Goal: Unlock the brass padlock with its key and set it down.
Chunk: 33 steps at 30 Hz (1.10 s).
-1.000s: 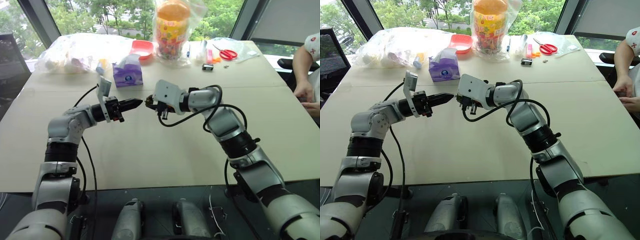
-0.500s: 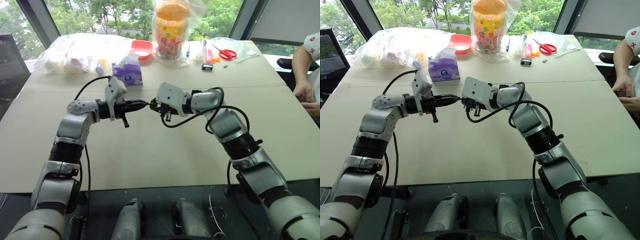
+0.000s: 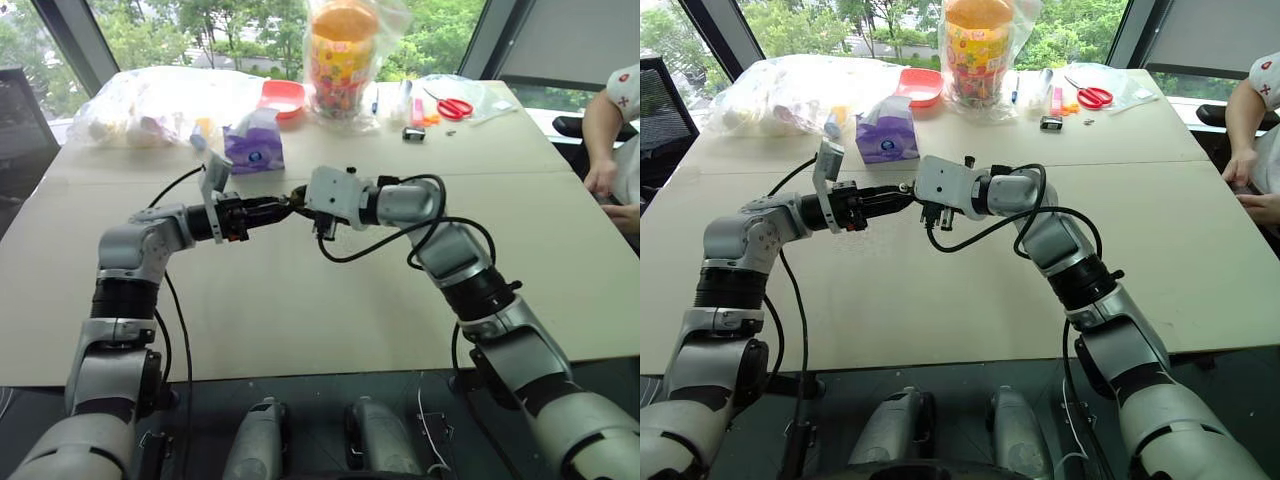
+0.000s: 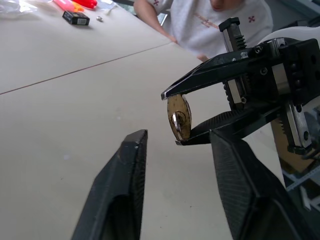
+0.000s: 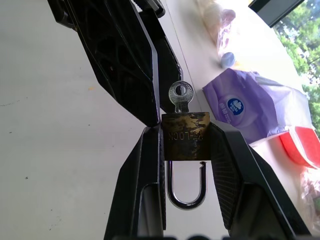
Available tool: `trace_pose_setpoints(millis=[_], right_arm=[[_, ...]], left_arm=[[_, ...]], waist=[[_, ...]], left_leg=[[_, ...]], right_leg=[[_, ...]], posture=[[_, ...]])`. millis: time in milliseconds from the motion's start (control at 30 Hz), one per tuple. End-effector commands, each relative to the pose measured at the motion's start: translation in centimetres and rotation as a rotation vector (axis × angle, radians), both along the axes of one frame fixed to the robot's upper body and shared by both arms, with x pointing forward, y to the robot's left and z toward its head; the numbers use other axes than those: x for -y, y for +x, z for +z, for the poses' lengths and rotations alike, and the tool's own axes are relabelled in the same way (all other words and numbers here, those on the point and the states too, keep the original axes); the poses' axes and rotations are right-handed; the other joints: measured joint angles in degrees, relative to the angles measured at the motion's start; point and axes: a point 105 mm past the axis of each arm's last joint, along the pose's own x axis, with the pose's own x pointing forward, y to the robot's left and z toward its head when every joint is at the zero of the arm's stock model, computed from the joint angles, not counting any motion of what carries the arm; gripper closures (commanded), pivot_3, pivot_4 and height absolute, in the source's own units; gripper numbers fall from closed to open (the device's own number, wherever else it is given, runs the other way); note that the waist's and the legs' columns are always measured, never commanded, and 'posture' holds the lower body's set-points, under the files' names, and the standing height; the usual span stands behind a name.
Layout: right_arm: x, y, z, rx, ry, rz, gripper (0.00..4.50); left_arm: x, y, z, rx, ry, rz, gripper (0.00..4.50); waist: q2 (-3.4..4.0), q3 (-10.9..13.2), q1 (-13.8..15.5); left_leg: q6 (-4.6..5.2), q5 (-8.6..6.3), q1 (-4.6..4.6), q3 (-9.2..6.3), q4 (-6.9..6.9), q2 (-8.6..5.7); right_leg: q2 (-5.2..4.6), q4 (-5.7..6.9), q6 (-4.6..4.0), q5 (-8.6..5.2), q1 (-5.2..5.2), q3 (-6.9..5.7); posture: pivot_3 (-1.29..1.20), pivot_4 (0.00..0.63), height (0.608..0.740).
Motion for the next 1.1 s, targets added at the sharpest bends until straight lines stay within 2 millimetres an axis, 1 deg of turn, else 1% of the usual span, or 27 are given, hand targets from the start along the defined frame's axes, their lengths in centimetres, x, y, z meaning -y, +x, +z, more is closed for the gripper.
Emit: trace_pose_setpoints(millis=[33,200,333,500,533,600,667,733,767,900,1033,1100], right_arm=[[-0.9,-0.5,2.6,0.117,0.028,0.040,3.81],[-1.0,-0.5,2.5,0.140,0.011,0.042,3.81],[-1.1,-0.5,2.4,0.146,0.002,0.046,3.81],[-1.1,-0.6,2.3,0.149,-0.004,0.047,3.81],[-1.1,-0.6,2.3,0.150,-0.004,0.048,3.81],[-1.1,-0.7,2.3,0.151,-0.005,0.049,3.81],[-1.1,-0.7,2.3,0.151,-0.004,0.051,3.81],[-1.2,-0.8,2.3,0.151,-0.004,0.055,3.81],[-1.3,-0.8,2.3,0.152,-0.004,0.056,3.81],[-1.3,-0.9,2.3,0.153,-0.004,0.058,3.81],[-1.2,-0.9,2.3,0.130,0.013,0.055,3.81],[-1.0,-0.8,2.4,0.121,0.023,0.043,2.78]], left_arm=[[0.6,-0.1,2.3,0.061,-0.039,-0.019,1.47],[0.9,0.4,2.6,0.062,-0.050,-0.004,1.47],[0.8,0.6,3.2,0.066,-0.086,0.000,1.47],[0.5,0.8,3.0,0.068,-0.050,-0.004,1.47],[0.7,0.8,2.9,0.066,-0.048,-0.013,1.71],[0.9,0.8,2.8,0.065,-0.043,-0.020,2.37],[1.1,0.8,2.7,0.063,-0.042,-0.019,3.16],[1.3,0.7,2.5,0.060,-0.033,-0.026,4.13],[1.4,0.7,2.4,0.058,-0.028,-0.030,4.45],[1.5,0.6,2.1,0.053,-0.014,-0.033,4.45],[1.2,0.9,2.1,0.050,-0.034,-0.005,4.45],[1.1,0.9,2.1,0.044,-0.050,-0.001,4.45]], waist=[[0.00,0.0,0.1],[0.00,0.0,0.2],[0.00,0.0,0.1],[0.00,0.0,0.0],[0.00,0.0,0.0],[0.00,0.0,0.1],[0.00,0.0,0.2],[0.00,0.0,0.1],[0.00,0.0,0.1],[0.00,0.0,0.1],[0.00,0.0,0.1],[0.00,0.0,0.1]], left_leg=[[0.00,0.00,0.00,0.00,0.00,0.00],[0.00,0.00,0.00,0.00,0.01,-0.02],[-0.01,0.00,0.00,0.00,0.01,-0.02],[-0.01,0.00,0.00,0.00,0.00,0.00],[-0.01,0.00,0.00,0.00,0.00,0.00],[-0.01,0.00,0.00,0.01,0.00,-0.01],[-0.01,0.00,0.00,0.01,0.01,-0.01],[-0.01,0.00,0.00,0.01,0.01,-0.02],[-0.01,0.00,0.00,0.01,0.01,-0.02],[-0.01,0.01,0.00,0.01,0.01,-0.01],[-0.01,0.00,0.00,0.00,0.01,-0.01],[-0.01,0.00,0.00,0.01,0.01,-0.01]], right_leg=[[0.00,0.00,0.00,0.00,0.00,0.00],[-0.02,0.00,0.00,0.00,0.01,0.01],[-0.01,0.00,0.00,0.00,0.01,0.01],[0.00,0.01,0.00,0.00,0.00,0.01],[0.01,0.01,0.00,0.00,0.00,0.01],[0.00,0.00,0.00,0.00,0.00,0.01],[-0.01,0.00,0.00,0.00,0.01,0.01],[-0.01,0.00,0.00,0.00,0.01,0.01],[-0.02,0.00,0.00,0.00,0.01,0.01],[-0.01,0.00,0.00,0.00,0.01,0.01],[-0.01,0.01,0.00,0.00,0.01,0.01],[-0.01,0.01,0.00,0.00,0.01,0.01]], posture=[[0.00,0.150,0.740],[0.00,0.150,0.740],[0.00,0.150,0.740],[0.00,0.150,0.740],[0.00,0.150,0.740],[0.00,0.150,0.740],[0.00,0.150,0.740],[0.00,0.150,0.740],[0.00,0.150,0.740],[0.00,0.150,0.740],[0.00,0.150,0.740],[0.00,0.150,0.740]])
